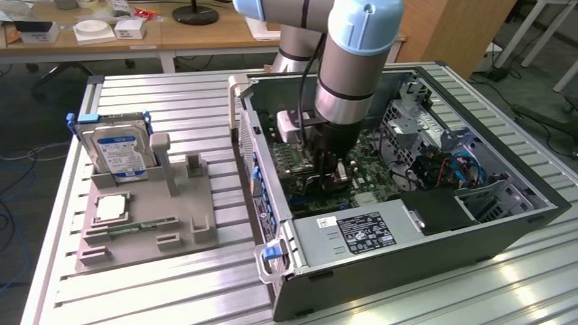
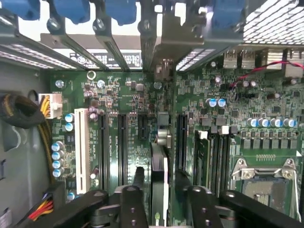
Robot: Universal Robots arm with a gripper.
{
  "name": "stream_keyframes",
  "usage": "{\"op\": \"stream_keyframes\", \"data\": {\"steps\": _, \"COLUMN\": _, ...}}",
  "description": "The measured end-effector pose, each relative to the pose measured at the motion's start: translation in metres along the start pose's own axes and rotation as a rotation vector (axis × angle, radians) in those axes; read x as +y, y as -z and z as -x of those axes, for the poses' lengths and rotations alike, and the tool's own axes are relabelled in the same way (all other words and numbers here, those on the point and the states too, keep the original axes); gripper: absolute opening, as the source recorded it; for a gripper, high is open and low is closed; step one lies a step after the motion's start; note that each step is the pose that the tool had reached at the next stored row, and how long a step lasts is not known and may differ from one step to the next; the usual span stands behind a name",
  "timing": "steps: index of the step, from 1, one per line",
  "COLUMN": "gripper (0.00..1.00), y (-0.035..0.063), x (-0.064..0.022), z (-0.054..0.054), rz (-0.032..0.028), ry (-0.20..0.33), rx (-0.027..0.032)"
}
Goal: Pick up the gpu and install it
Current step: 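Insert the gpu into the slot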
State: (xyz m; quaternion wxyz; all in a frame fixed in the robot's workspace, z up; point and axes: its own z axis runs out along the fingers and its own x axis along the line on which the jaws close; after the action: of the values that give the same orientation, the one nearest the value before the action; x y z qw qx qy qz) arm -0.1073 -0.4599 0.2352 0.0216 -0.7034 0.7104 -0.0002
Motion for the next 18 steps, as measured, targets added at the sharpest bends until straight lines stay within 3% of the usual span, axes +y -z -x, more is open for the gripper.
{"op": "stream_keyframes", "data": {"steps": 1, "gripper": 0.40, "y": 0.0026, "x": -0.0001, "z": 0.000, "rz": -0.0005, "ry": 0.000, "rx": 0.0003}}
{"op": "stream_keyframes", "data": {"steps": 12, "gripper": 0.40, "y": 0.0381, "x": -0.0012, "z": 0.001, "rz": -0.0112, "ry": 0.000, "rx": 0.0004}}
{"op": "stream_keyframes", "data": {"steps": 14, "gripper": 0.40, "y": 0.0409, "x": -0.0013, "z": 0.001, "rz": -0.0137, "ry": 0.001, "rx": 0.0004}}
{"op": "stream_keyframes", "data": {"steps": 18, "gripper": 0.26, "y": 0.0409, "x": -0.0013, "z": 0.001, "rz": -0.0138, "ry": 0.001, "rx": 0.0005}}
